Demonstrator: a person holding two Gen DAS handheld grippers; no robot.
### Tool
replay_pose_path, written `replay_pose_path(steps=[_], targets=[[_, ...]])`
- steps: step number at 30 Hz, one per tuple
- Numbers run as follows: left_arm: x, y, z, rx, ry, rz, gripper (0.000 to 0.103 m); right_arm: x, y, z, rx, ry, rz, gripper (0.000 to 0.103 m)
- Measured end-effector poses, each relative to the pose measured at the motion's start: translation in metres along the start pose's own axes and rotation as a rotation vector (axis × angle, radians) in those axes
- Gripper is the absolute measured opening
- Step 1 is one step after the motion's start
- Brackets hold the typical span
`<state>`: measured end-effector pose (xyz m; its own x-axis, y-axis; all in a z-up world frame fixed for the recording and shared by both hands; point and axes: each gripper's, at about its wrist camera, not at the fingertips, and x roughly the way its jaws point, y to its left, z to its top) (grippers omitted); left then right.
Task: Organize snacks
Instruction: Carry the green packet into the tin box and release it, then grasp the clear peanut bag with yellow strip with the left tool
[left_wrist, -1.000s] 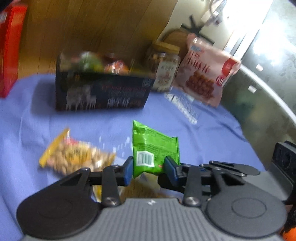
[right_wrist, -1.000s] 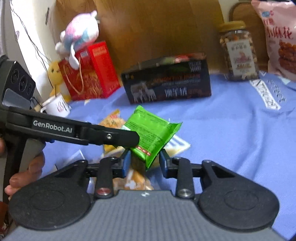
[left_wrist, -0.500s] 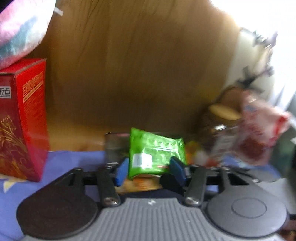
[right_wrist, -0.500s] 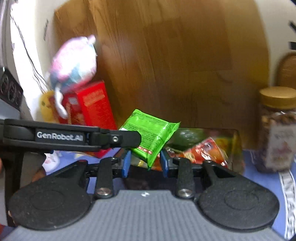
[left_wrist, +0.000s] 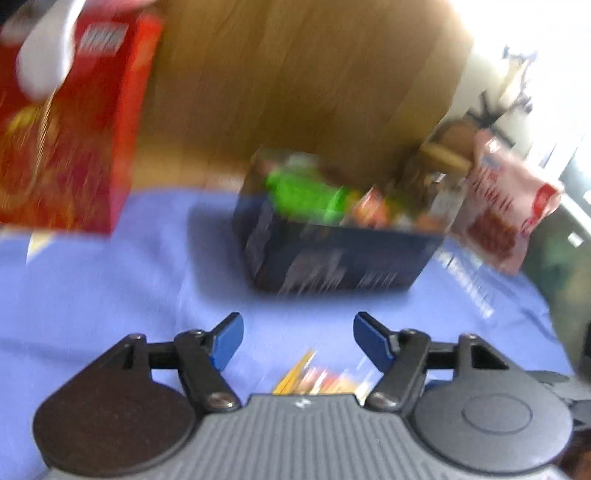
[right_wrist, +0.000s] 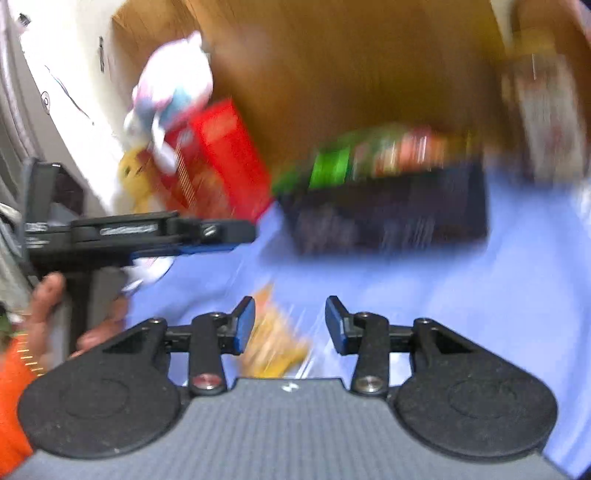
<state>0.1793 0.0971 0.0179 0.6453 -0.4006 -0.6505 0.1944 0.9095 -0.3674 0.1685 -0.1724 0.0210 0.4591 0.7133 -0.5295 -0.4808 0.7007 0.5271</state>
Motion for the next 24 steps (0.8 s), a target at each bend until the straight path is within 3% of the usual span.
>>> replay_pose_path(steps=[3,6,11,14,15,19,24], targets=[[0.000,0.015,-0.009,-0.076,0.035,-0.055,0.065,0.000,0.006,-0.020,0.032,0.027,0.015,0.045],[-0.002,0.019,-0.021,-0.103,0.045,-0.096,0.060,0.007,0.021,-0.029,-0.036,0.042,-0.031,0.045],[-0.004,0.008,-0.034,-0.084,0.036,-0.079,0.043,0.032,0.048,-0.039,-0.237,0.057,-0.121,0.046],[-0.007,0.003,-0.041,-0.126,0.047,-0.115,0.040,0.037,0.058,-0.044,-0.358,0.041,-0.196,0.040],[-0.007,0.001,-0.042,-0.131,0.045,-0.125,0.040,0.037,0.057,-0.044,-0.371,0.033,-0.221,0.035],[-0.001,-0.011,-0.043,-0.145,0.045,-0.159,0.033,0.028,0.037,-0.040,-0.317,0.013,-0.246,0.032],[-0.009,-0.036,-0.012,-0.096,-0.038,-0.192,0.031,0.008,0.034,-0.026,-0.322,-0.074,-0.285,0.027]])
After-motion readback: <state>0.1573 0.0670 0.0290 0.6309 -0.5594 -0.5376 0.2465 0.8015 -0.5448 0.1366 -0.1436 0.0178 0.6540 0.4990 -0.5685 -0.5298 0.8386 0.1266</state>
